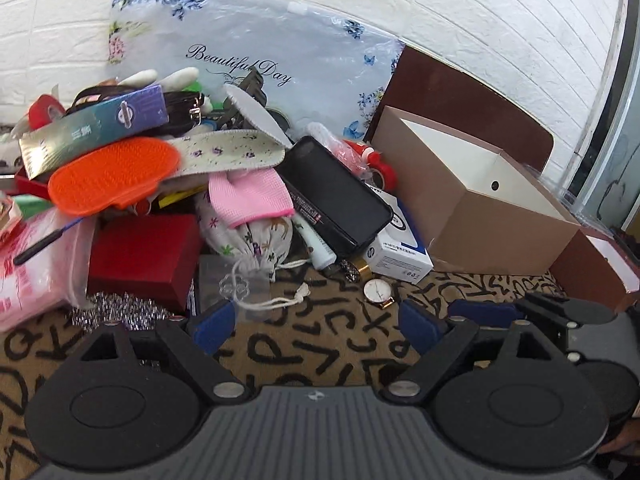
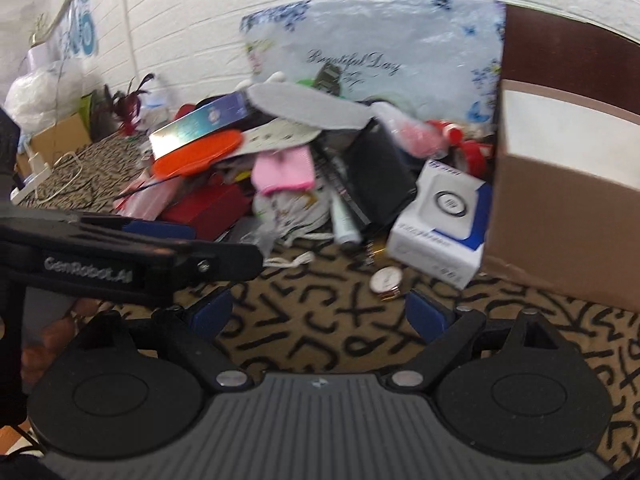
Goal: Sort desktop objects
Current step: 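Withdraw both grippers from the cardboard box back to the pile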
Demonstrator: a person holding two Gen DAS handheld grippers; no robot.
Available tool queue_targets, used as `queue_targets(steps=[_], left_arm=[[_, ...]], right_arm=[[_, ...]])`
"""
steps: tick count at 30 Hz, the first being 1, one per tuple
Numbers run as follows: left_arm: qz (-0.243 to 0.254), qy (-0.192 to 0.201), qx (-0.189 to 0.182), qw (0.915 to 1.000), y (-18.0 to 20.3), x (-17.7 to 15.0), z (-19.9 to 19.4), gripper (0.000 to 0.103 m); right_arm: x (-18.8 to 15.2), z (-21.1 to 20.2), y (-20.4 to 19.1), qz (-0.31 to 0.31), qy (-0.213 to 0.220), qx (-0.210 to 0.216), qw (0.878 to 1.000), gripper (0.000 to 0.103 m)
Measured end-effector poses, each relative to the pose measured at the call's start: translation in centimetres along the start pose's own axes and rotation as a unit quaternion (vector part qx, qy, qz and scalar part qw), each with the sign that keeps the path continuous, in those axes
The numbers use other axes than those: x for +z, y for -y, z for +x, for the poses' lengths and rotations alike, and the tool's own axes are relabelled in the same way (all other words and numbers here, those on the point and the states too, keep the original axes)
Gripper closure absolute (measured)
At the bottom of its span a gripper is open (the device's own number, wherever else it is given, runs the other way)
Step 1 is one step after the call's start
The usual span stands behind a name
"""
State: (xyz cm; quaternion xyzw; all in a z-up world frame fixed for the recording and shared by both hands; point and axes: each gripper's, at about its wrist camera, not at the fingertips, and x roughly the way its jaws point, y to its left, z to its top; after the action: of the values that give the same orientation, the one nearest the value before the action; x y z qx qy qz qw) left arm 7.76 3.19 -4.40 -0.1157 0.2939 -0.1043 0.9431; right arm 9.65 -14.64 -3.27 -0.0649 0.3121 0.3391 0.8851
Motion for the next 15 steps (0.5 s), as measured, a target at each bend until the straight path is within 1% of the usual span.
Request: queue_targets(steps=[2, 6, 10, 13, 15], left_arm=[[0.003, 0.001, -0.007, 1.0000, 0.3, -0.1, -0.3, 0.011], [0.040, 0.014, -0.034, 0.9985, 2.1, 0.0, -1.2, 0.011], [0.075, 0.036, -0.063, 0.9946, 4.5, 0.2, -2.1, 0.011], [0.077, 0.037, -0.071, 0.9938, 5.2, -0.2, -2.5, 0.011], [0.075, 0.035, -0.068, 0.9942, 4.9, -0.6, -2.8, 0.011]], right_arm=[[-0.2, -0.2, -0.7, -0.008, -0.005, -0.001, 1.000, 0.012], [-0.2, -1.8, -0.7, -0.004, 0.005, -0.031, 1.000, 0.012], [-0.1, -4.2, -0.1, 0.010, 0.024, -0.062, 0.998, 0.012], [-0.5, -5.4, -0.1, 0.012, 0.034, -0.075, 0.997, 0.012], [-0.7, -5.5, -0.3, 0.010, 0.034, -0.074, 0.997, 0.012]])
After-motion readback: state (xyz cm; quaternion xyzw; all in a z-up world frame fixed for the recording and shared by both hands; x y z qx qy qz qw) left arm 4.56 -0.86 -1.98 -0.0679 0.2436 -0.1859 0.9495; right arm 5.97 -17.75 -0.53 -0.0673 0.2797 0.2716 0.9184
